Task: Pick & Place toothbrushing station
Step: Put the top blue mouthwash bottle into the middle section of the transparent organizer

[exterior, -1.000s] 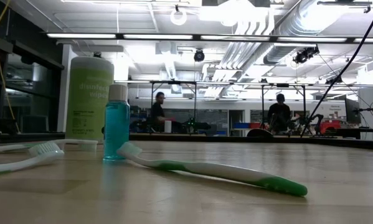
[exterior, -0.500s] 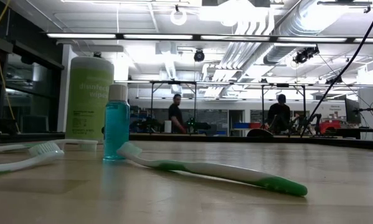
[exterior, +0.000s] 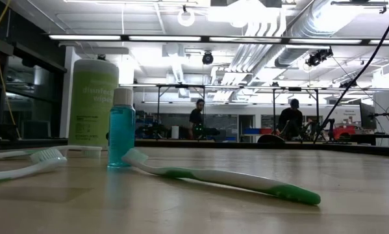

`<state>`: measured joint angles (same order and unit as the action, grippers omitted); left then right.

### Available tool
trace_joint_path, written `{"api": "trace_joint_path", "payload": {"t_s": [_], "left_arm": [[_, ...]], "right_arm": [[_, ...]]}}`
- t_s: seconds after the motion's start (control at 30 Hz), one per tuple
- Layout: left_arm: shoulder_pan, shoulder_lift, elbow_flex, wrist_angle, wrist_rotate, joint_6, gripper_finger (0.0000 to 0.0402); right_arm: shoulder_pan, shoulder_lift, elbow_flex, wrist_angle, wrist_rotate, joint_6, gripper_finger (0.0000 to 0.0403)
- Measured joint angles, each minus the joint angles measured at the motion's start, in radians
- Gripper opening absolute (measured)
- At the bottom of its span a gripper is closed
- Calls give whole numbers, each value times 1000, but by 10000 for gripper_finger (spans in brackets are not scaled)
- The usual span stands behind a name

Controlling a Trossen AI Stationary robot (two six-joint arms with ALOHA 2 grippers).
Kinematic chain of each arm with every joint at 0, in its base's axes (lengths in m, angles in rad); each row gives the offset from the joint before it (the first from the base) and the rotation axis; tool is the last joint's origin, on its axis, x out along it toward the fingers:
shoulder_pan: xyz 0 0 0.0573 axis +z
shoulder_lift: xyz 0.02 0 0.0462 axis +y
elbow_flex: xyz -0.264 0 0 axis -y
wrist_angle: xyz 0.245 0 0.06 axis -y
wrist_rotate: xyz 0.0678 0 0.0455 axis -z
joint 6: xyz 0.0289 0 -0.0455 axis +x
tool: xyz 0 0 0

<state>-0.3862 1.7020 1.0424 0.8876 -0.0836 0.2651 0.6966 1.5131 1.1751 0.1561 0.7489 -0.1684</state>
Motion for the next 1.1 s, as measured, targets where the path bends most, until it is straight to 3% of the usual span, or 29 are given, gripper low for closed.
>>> {"api": "trace_joint_path", "payload": {"t_s": [0.3, 0.5, 0.7, 1.1], "left_arm": [[0, 0, 0, 0, 0, 2, 143], [0, 0, 0, 0, -8, 7, 73], [0, 0, 0, 0, -8, 7, 68], [0, 0, 0, -5, -5, -23, 69]], "right_arm": [[-14, 0, 0, 37, -41, -46, 57], [-17, 0, 0, 38, -46, -36, 57], [-17, 0, 0, 36, -45, -20, 68], [-16, 0, 0, 41, -48, -57, 158]]}}
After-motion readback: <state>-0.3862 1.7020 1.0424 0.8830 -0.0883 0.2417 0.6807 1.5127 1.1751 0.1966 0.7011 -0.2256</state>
